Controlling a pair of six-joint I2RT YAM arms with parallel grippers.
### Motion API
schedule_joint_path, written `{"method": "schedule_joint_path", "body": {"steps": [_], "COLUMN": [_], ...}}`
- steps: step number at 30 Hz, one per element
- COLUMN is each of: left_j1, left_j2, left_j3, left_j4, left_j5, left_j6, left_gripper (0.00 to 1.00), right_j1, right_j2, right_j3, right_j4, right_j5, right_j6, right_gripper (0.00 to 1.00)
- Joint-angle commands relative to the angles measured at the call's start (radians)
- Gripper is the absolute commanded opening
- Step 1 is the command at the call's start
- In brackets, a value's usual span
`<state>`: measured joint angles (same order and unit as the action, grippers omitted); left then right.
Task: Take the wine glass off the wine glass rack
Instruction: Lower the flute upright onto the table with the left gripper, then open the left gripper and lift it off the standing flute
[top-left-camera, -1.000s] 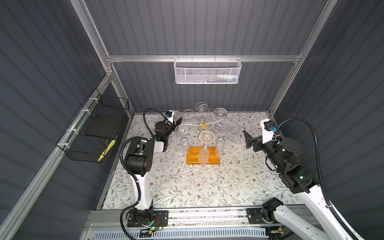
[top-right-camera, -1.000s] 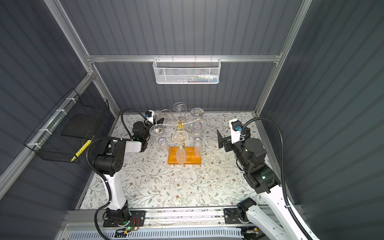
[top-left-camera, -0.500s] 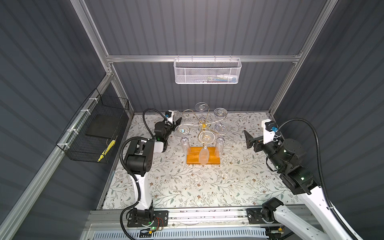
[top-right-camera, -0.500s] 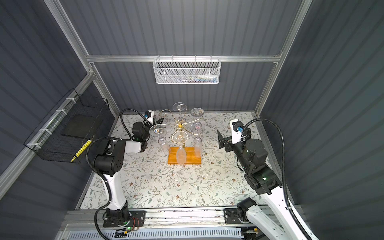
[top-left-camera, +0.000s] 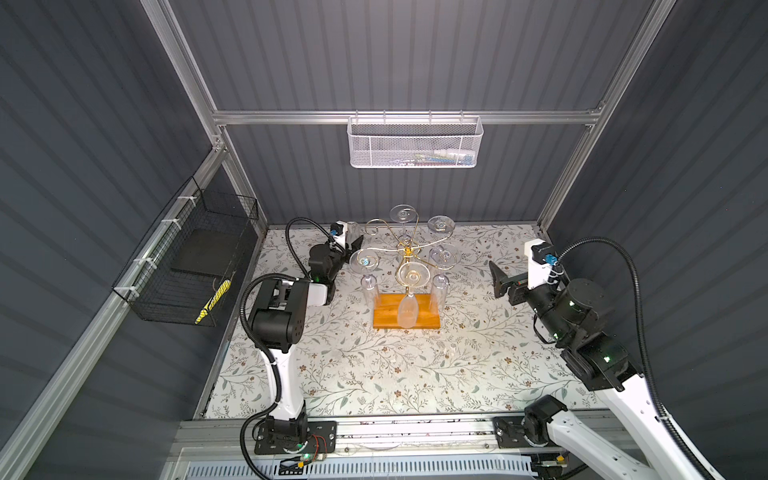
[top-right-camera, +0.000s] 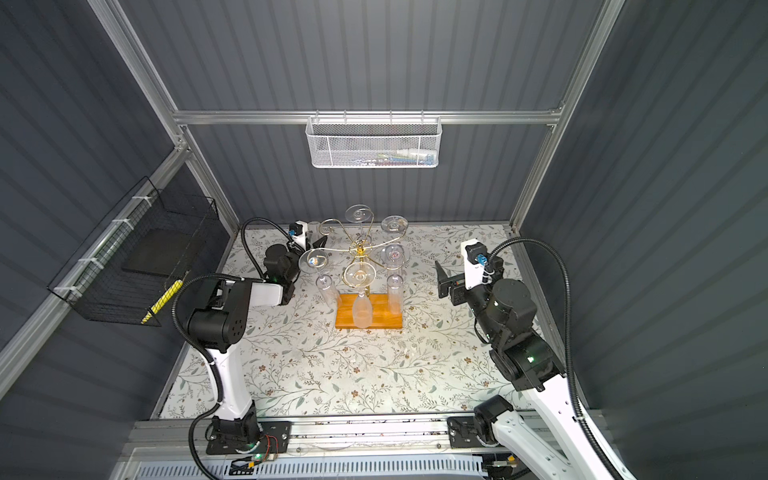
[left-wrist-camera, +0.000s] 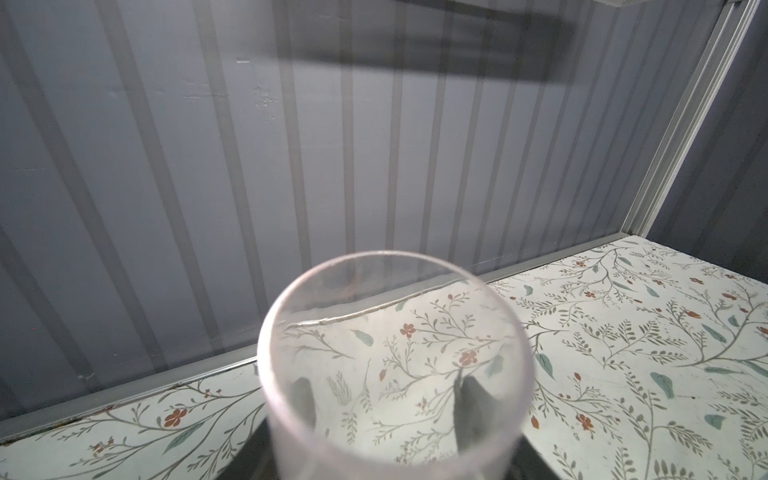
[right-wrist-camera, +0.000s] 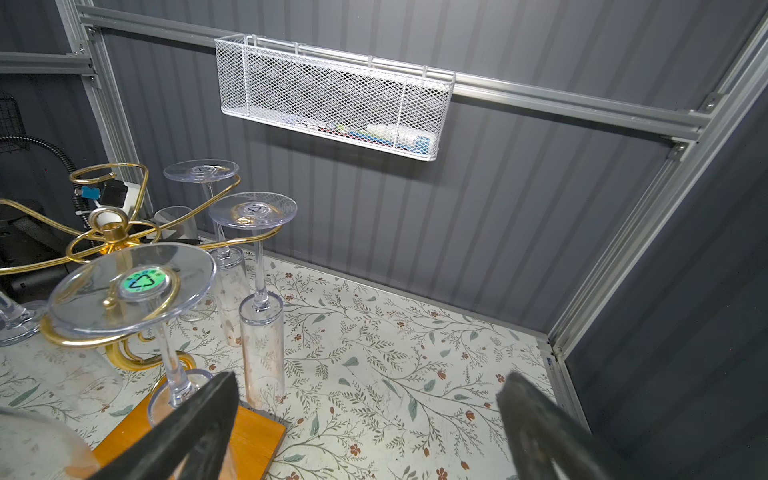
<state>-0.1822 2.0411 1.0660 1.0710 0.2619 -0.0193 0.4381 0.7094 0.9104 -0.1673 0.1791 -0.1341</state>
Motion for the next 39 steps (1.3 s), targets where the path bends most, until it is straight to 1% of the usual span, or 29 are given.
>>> {"method": "schedule_joint_path", "body": {"steps": [1, 7, 16, 17, 18, 29, 33, 39], "left_j1": [-0.005, -0.004, -0.005, -0.005, -0.005, -0.003, -0.004, -0.003], "left_j2": [0.024, 0.021, -0.009, -0.018, -0.024, -0.132, -0.197, -0.286], "left_j3": [-0.009, -0.009, -0.030, -0.034, -0.041, -0.119, -0.148, -0.174], "left_j4": [0.041, 0.033, 0.009, 0.002, 0.001, -0.011, -0.052, -0.133], "left_j5": [-0.012, -0.010, -0.036, -0.044, -0.051, -0.101, -0.126, -0.116], "left_j6": [0.006, 0.006, 0.019, 0.019, 0.020, 0.014, 0.018, 0.014], "left_gripper": [0.60, 0.72, 0.89, 0.92, 1.00, 1.00, 1.00, 1.00], "right_j1": [-0.006, -0.006, -0.007, -0.007, -0.007, -0.007, -0.007, -0.007], "right_j2": [-0.011, -0.017, -0.030, -0.032, -0.035, -0.052, -0.063, -0.068], "right_j3": [-0.004, -0.003, -0.004, -0.006, -0.007, -0.001, 0.001, 0.024], "right_j4": [-0.005, -0.007, -0.016, -0.017, -0.018, -0.026, -0.032, -0.053], "right_j5": [-0.005, -0.004, -0.006, -0.006, -0.006, -0.006, -0.006, -0.009], "right_j6": [0.011, 0.011, 0.012, 0.012, 0.013, 0.011, 0.015, 0.030], "right_gripper": [0.99, 0.99, 0.99, 0.99, 0.99, 0.99, 0.99, 0.99]}}
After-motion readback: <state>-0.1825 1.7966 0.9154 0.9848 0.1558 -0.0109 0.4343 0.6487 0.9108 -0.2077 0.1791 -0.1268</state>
